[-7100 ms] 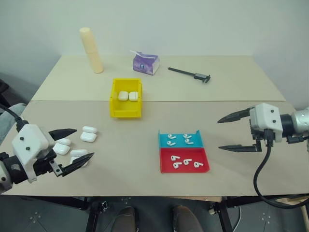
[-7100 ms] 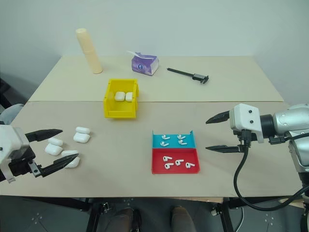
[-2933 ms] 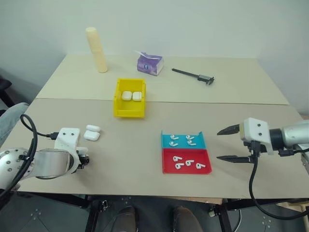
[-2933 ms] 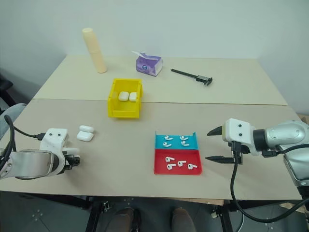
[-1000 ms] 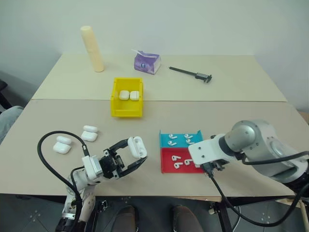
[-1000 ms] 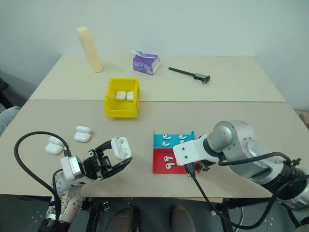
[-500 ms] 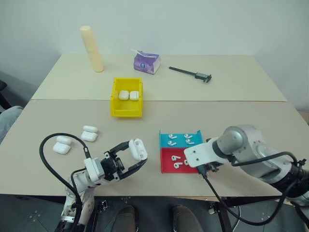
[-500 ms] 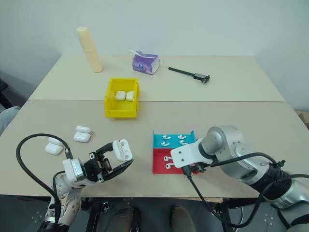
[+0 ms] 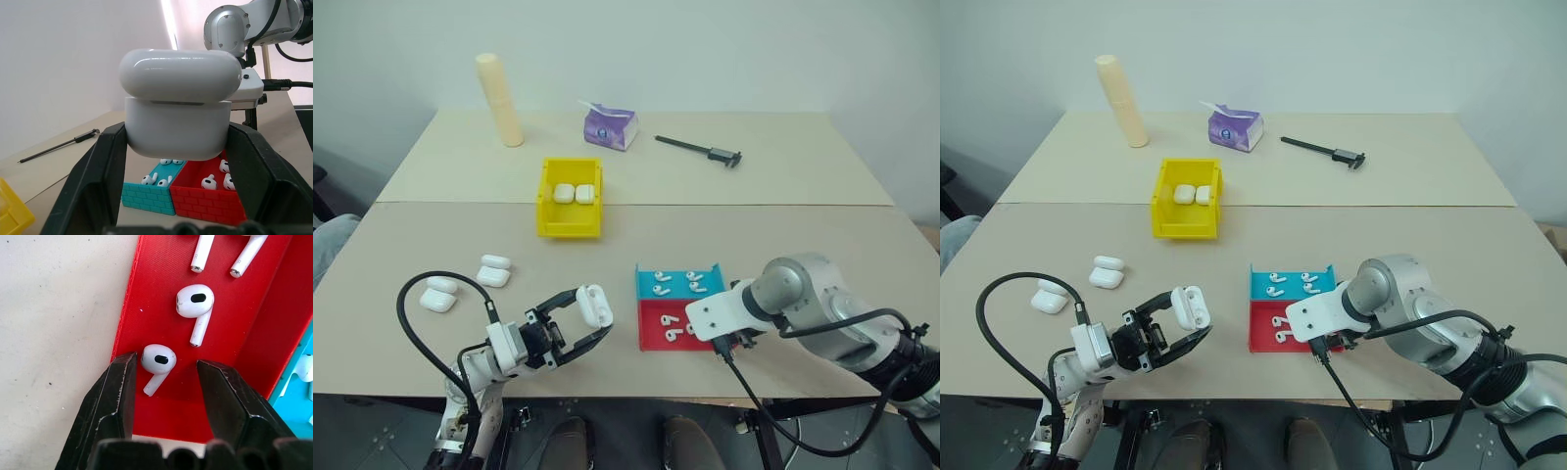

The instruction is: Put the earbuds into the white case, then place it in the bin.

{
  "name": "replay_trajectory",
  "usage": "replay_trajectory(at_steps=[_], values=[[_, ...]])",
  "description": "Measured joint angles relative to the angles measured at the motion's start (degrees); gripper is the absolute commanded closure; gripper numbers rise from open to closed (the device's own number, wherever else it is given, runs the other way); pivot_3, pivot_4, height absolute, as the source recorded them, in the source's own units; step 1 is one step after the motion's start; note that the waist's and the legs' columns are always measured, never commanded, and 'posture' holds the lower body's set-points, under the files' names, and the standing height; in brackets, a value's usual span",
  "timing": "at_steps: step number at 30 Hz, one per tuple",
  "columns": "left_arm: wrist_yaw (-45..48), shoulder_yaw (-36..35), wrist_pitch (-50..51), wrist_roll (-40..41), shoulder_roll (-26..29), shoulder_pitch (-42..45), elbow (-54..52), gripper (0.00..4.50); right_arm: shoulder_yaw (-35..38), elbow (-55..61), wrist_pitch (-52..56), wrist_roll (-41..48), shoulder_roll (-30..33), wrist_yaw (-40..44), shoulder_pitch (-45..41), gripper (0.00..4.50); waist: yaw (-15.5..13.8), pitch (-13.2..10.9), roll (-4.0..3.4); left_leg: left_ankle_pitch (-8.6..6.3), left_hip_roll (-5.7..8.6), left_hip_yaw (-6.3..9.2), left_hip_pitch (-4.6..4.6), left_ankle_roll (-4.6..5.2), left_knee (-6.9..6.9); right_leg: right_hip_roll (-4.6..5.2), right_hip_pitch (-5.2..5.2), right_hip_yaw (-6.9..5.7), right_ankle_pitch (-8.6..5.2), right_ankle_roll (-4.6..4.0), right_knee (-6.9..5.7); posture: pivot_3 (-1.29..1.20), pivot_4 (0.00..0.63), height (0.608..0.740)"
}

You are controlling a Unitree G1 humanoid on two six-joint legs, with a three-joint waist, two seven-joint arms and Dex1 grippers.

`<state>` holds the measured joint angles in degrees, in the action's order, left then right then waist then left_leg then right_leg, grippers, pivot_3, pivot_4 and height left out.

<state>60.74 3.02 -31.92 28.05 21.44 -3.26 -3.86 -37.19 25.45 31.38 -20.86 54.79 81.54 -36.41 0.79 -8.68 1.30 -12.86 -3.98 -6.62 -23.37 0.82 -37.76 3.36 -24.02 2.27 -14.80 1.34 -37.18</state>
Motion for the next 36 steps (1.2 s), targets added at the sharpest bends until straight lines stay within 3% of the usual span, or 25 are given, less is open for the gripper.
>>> replay_trajectory(at_steps=[4, 9, 21, 22, 24, 31, 36], values=[[-0.15, 0.0, 0.0, -0.35, 0.3, -0.15, 0.0, 1.76, 0.49, 0.03, -0.89, -0.5, -0.03, -0.09, 0.78, 2.09, -0.03, 0.2, 0.01, 0.0, 0.0, -0.01, 0.03, 0.0, 0.0, 0.01, 0.04, -0.01, 0.0, 0.0, 0.0, 0.0, 0.15, 0.74], [-0.59, 0.0, 0.0, -0.98, 0.41, -0.75, 0.0, 1.76, 0.63, 0.03, -1.42, -0.54, -0.12, 0.63, 1.23, 3.23, -0.01, 0.29, 0.02, 0.0, 0.0, 0.0, 0.04, 0.0, 0.0, 0.0, 0.05, -0.01, 0.0, 0.0, 0.01, 0.0, 0.15, 0.74], [-1.47, 0.05, 0.35, -1.53, 0.93, -0.96, -0.03, 1.76, 1.45, 0.1, -2.27, -0.98, -0.55, 0.88, 1.98, 3.23, 0.01, 0.43, 0.03, 0.0, 0.0, 0.0, 0.05, 0.0, 0.0, 0.0, 0.05, -0.01, 0.0, 0.0, 0.0, 0.0, 0.15, 0.74], [-1.59, 0.05, 0.35, -1.58, 0.93, -0.96, -0.03, 1.76, 1.46, 0.09, -2.53, -1.02, -0.55, 0.96, 2.0, 3.57, 0.01, 0.43, 0.03, 0.0, 0.0, 0.0, 0.05, 0.0, 0.0, 0.0, 0.05, -0.01, 0.0, 0.0, 0.0, 0.0, 0.15, 0.74], [-1.71, 0.05, 0.35, -1.71, 0.93, -0.95, -0.03, 1.76, 1.49, 0.15, -2.96, -1.02, -0.55, 1.09, 2.05, 3.84, 0.01, 0.45, 0.04, 0.0, 0.0, 0.0, 0.05, 0.0, 0.0, 0.0, 0.05, -0.01, 0.0, 0.0, 0.0, 0.0, 0.15, 0.74], [-1.69, 0.06, 0.35, -1.83, 0.93, -0.94, -0.03, 1.76, 2.16, 0.43, -3.06, -1.36, -0.86, 1.09, 2.7, 3.84, 0.01, 0.54, 0.05, 0.0, 0.0, 0.0, 0.05, 0.0, 0.0, 0.0, 0.05, -0.01, 0.0, 0.0, 0.0, 0.0, 0.15, 0.74], [-1.75, -0.04, 2.13, -0.58, 0.93, 2.2, -1.01, 1.76, 7.49, 3.48, 3.49, 5.03, -4.25, 2.11, 0.96, 3.84, -0.03, 0.55, 0.04, 0.0, 0.0, 0.03, -0.01, 0.0, -0.01, -0.01, -0.02, 0.01, 0.0, 0.0, -0.05, 0.0, 0.15, 0.74]])
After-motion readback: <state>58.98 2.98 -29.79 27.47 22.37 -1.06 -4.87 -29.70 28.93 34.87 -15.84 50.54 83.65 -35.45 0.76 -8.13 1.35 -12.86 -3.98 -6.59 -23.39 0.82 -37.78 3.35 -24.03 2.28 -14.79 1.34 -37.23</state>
